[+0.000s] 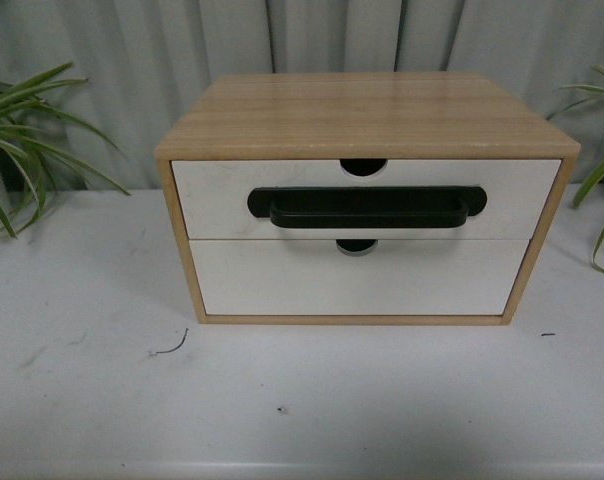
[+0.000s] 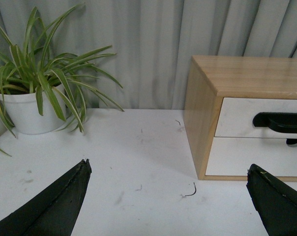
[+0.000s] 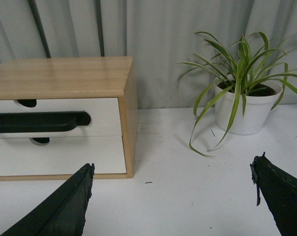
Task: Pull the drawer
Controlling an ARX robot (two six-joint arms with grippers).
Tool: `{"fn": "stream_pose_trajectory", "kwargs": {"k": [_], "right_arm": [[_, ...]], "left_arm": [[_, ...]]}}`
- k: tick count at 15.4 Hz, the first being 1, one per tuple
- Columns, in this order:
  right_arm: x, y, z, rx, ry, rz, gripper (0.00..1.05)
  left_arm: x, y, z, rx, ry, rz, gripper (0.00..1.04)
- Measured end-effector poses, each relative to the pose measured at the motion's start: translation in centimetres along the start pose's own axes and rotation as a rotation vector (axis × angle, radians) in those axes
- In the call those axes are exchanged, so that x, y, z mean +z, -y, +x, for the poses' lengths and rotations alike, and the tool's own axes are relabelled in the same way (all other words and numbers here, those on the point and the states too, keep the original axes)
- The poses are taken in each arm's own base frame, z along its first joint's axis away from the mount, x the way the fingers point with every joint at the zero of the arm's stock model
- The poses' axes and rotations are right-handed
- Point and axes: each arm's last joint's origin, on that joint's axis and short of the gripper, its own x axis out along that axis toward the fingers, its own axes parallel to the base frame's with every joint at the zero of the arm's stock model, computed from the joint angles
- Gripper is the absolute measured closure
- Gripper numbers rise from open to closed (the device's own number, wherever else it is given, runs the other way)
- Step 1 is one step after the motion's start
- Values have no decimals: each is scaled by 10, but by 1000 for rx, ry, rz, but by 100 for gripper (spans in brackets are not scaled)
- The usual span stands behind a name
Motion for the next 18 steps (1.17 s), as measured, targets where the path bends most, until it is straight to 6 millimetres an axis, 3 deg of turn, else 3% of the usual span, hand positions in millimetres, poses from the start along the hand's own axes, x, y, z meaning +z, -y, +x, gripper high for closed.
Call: {"fn": "stream_pose_trajectory", "kwargs": {"k": [18], "right_arm": [[0,0,0,0,0,0,6]], "left_arm": [[0,0,0,0,0,0,7]]}}
